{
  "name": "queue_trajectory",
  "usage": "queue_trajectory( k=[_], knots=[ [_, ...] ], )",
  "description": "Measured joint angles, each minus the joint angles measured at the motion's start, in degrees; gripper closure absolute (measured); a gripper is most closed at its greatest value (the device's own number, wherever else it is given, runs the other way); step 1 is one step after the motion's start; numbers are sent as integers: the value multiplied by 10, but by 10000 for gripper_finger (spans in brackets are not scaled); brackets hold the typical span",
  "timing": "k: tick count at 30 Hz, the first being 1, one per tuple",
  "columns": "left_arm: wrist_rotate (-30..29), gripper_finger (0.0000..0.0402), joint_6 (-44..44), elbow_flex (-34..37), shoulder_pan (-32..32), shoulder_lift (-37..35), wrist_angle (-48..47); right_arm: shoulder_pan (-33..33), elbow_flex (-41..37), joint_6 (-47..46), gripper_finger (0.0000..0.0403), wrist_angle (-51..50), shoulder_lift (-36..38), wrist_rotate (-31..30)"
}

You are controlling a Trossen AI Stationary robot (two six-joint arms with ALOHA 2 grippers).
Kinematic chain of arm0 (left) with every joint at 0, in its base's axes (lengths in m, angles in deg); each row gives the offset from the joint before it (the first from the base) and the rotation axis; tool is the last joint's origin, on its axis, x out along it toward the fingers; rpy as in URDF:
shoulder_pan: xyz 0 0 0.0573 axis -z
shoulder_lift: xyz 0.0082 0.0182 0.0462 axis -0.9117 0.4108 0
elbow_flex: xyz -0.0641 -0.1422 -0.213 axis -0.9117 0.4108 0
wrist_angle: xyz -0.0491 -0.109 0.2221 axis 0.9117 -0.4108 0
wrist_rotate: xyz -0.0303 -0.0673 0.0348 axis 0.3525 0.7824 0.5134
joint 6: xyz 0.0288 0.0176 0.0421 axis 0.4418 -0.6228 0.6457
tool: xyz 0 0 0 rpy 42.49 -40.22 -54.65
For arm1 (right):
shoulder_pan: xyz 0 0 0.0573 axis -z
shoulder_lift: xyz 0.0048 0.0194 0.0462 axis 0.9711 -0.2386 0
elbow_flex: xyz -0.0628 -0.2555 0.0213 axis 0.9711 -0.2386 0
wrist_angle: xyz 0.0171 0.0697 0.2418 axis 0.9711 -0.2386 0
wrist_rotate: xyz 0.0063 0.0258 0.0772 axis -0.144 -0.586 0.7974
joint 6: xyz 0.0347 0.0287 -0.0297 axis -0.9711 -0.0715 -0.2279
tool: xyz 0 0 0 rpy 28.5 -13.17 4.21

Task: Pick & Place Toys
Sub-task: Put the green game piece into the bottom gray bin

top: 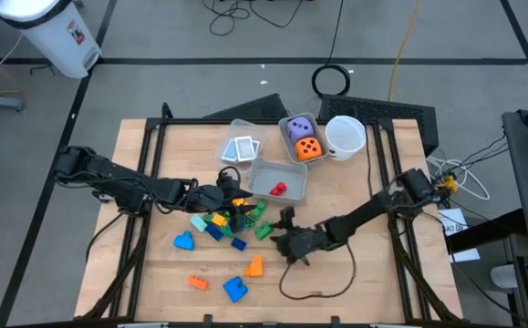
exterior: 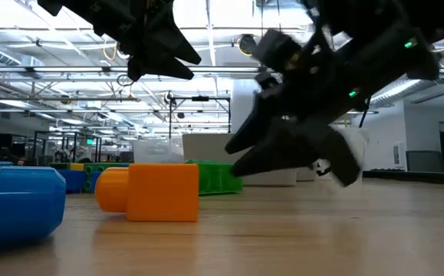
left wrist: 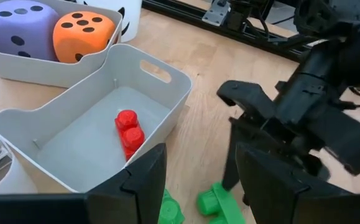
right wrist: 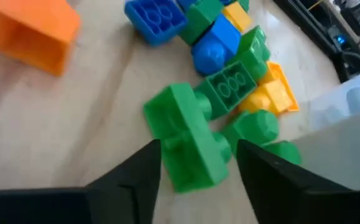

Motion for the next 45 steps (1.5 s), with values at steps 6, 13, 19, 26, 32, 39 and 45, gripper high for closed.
queue_trajectory(
  k=[6, 13, 19, 26, 32, 39, 45],
  knots=[
    [0, 201, 0, 0, 0, 0, 2, 20, 6, 17, 199, -32, 1, 1],
    [0, 201, 0, 0, 0, 0, 0, 41, 6, 37, 243, -28, 1, 47],
    [0, 201, 0, 0, 0, 0, 0, 55, 5, 40, 291, -27, 1, 61],
    [0, 201, 0, 0, 0, 0, 0, 57, 5, 41, 368, -23, 1, 63],
    [0, 201, 0, 0, 0, 0, 0, 56, 5, 38, 395, -17, 1, 63],
    [0, 201, 0, 0, 0, 0, 0, 33, 4, 28, 401, -13, 46, 63],
    [0, 201, 0, 0, 0, 0, 0, 34, 4, -16, 402, -26, 137, 61]
  ],
)
